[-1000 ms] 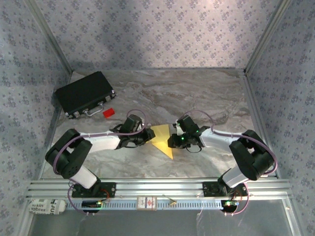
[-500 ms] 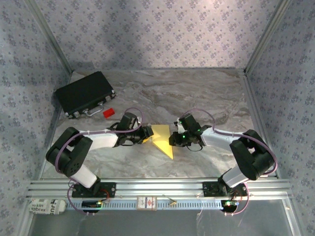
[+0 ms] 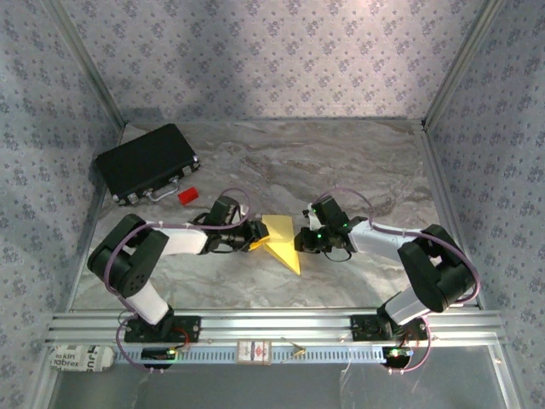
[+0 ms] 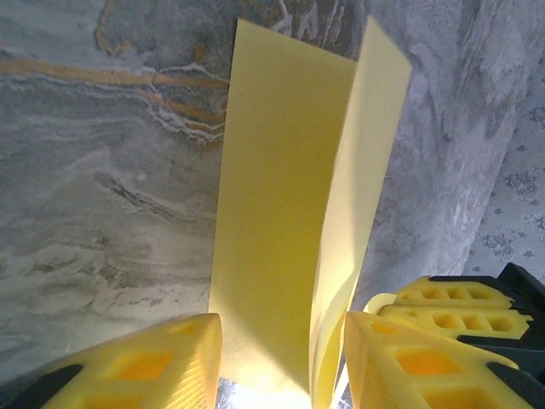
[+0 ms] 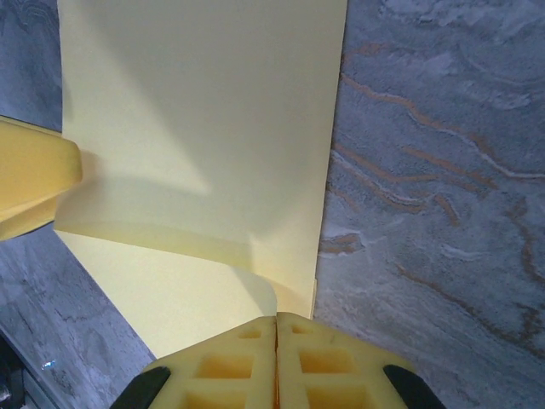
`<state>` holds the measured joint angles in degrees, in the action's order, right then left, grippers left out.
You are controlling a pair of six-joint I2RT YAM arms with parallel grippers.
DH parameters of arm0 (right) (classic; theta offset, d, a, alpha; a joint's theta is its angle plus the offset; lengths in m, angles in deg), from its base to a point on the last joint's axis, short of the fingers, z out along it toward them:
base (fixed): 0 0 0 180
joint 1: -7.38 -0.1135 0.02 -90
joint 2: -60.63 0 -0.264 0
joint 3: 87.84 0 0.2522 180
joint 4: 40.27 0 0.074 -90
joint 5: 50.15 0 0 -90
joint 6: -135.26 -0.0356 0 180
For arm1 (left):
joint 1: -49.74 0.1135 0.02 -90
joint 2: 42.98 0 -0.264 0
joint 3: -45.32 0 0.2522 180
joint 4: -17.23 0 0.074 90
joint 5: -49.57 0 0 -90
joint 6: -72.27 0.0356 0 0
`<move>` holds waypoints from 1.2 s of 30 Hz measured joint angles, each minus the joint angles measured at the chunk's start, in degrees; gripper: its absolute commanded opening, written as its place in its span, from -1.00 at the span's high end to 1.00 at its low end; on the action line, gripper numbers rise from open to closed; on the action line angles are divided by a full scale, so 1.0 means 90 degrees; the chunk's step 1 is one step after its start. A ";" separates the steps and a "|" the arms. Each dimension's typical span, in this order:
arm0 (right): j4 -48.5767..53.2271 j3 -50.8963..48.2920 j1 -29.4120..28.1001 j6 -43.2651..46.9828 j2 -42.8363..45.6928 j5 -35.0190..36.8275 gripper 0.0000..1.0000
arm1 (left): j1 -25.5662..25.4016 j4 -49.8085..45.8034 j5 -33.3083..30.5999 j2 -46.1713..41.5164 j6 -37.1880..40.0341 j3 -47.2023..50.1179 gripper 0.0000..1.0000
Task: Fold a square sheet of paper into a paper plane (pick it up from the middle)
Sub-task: Fourth fold the wing at the center of the table.
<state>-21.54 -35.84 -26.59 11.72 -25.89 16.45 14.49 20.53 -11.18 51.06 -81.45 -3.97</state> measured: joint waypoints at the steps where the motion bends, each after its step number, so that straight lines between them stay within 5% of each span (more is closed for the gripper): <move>1: -0.0005 0.0000 0.0000 0.0000 0.0000 0.0000 0.84 | 0.0000 0.0017 0.0017 0.0029 -0.0007 -0.0002 0.25; 10: -0.0005 -0.0012 0.0017 0.0000 0.0068 0.0002 0.76 | 0.0000 0.0420 0.0250 0.0272 -0.0197 -0.0219 0.78; 15: 0.0063 -0.0012 0.0017 0.0022 0.0236 0.0090 0.46 | 0.0000 0.0597 0.0143 0.0398 -0.0318 -0.0253 1.00; 26: 0.0617 -0.0032 -0.0114 0.0277 0.1129 0.1022 0.30 | 0.0000 0.0624 -0.0908 0.0267 -0.0432 -0.0253 1.00; 36: 0.0114 -0.0476 -0.0942 0.0782 0.1615 0.2059 0.23 | -0.0097 0.0665 -0.0911 0.0250 -0.0471 -0.0253 0.54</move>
<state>-20.51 -40.12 -35.07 18.76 -11.36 34.98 13.62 26.52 -19.37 53.31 -85.69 -6.24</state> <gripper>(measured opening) 0.373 0.218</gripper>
